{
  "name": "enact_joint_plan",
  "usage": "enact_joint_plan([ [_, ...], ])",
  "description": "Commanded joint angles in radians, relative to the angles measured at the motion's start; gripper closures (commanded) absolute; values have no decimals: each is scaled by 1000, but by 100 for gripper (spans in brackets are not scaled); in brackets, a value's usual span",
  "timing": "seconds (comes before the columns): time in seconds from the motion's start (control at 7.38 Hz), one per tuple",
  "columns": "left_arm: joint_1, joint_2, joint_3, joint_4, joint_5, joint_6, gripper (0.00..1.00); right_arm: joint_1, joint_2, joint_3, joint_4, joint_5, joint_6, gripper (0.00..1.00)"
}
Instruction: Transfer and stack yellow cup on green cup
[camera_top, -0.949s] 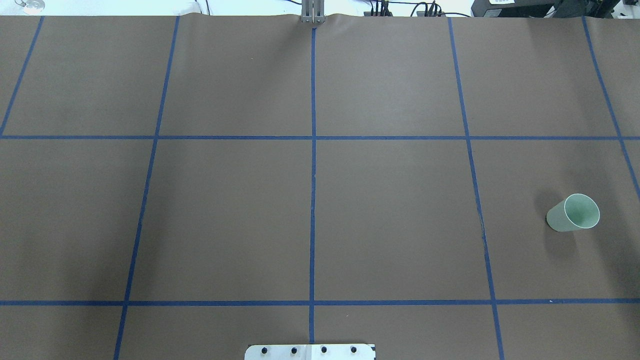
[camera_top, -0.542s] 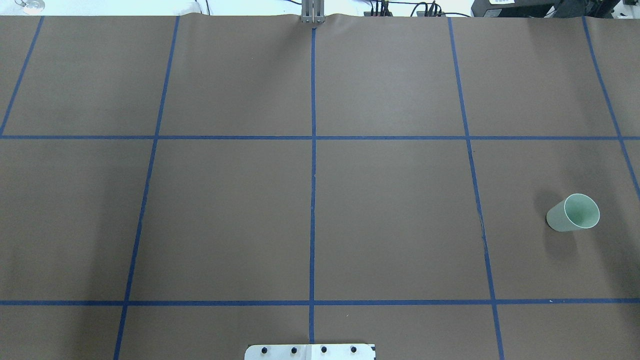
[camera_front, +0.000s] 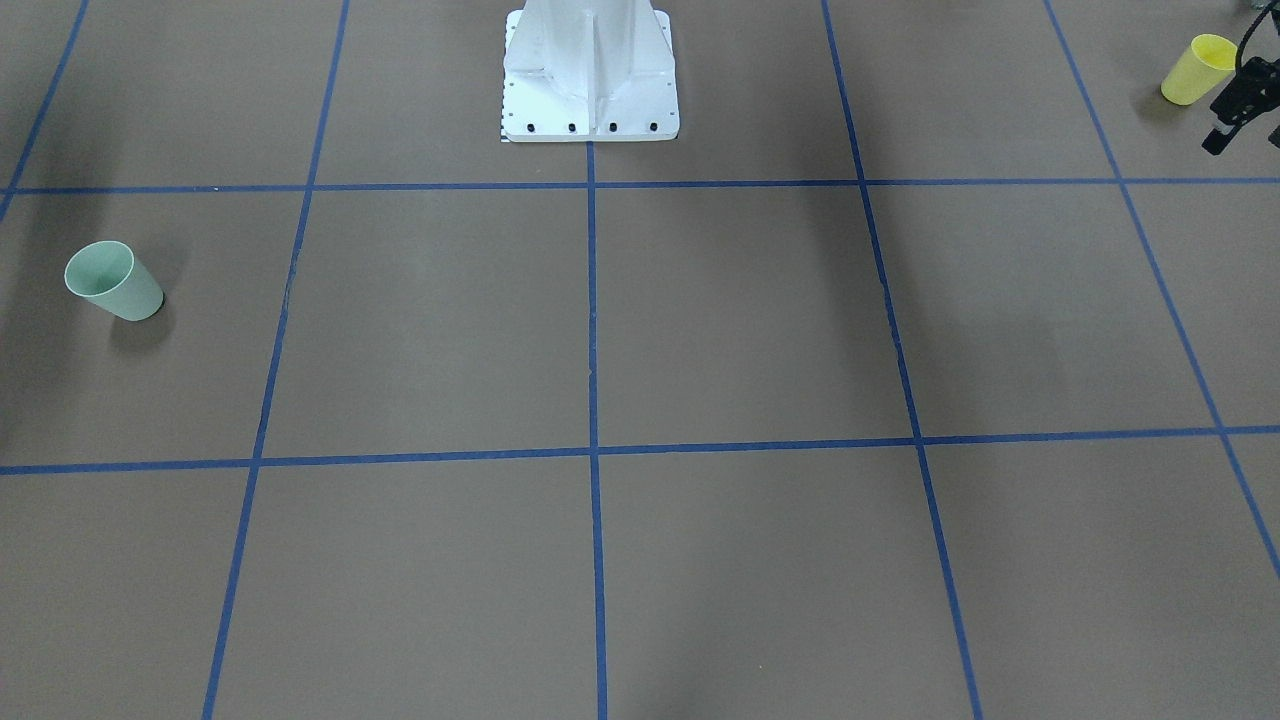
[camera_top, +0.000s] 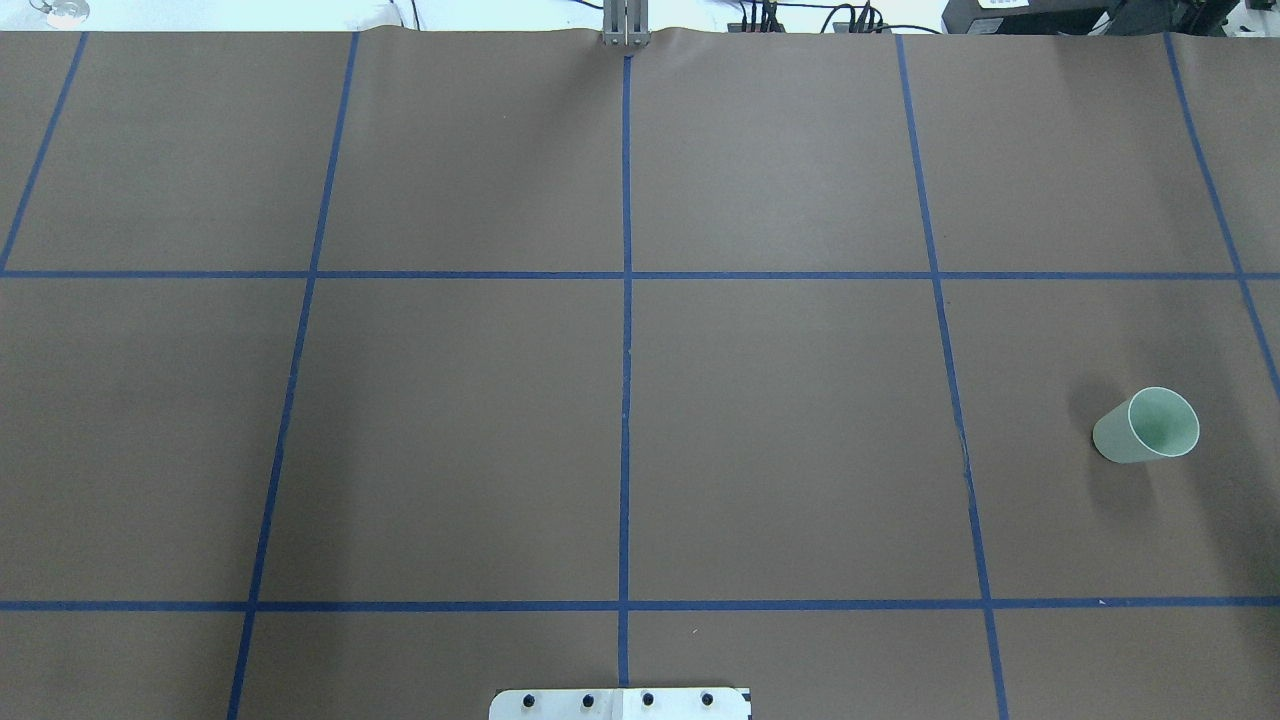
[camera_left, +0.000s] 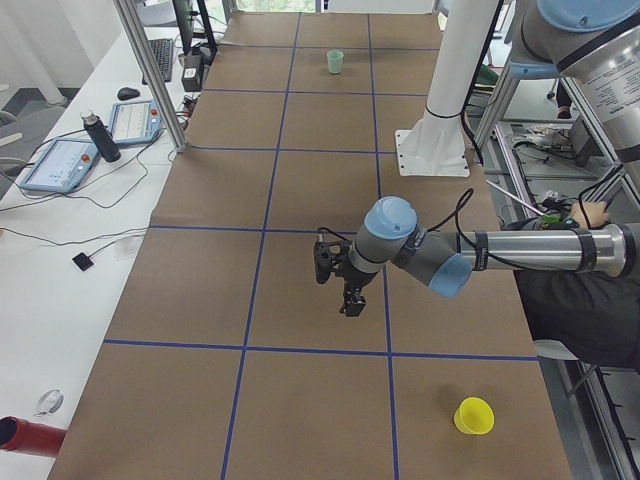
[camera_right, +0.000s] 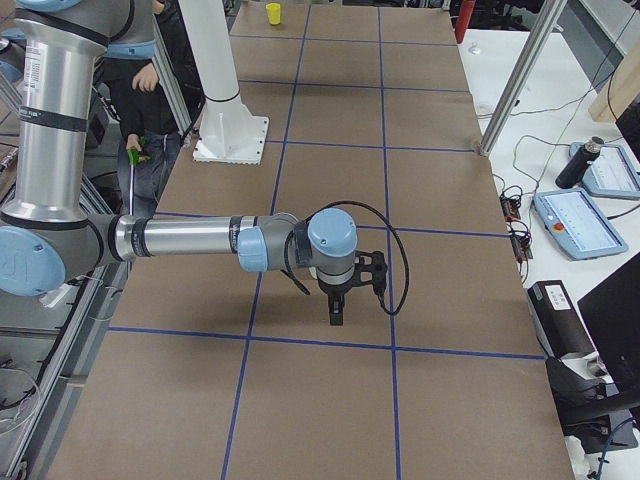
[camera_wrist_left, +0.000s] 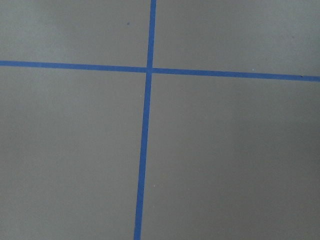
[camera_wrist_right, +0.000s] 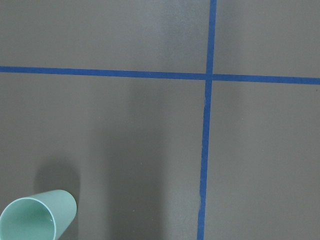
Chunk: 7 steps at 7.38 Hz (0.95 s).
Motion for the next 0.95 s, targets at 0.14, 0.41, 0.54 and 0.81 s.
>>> enact_joint_plan([
  [0.14, 57, 9, -93, 131, 25, -101, 0, 3, -1, -3, 0, -6, -2, 1],
  [0.41, 71, 3, -257, 468, 181, -101, 0, 4, 0, -11, 2, -8, -2, 1],
  [0.54, 75, -4, -308, 571, 203, -100, 0, 4, 2, -12, 3, -8, -3, 1],
  [0.81, 85, 2, -319, 646, 309, -101, 0, 4, 0, -12, 5, -8, -3, 1],
])
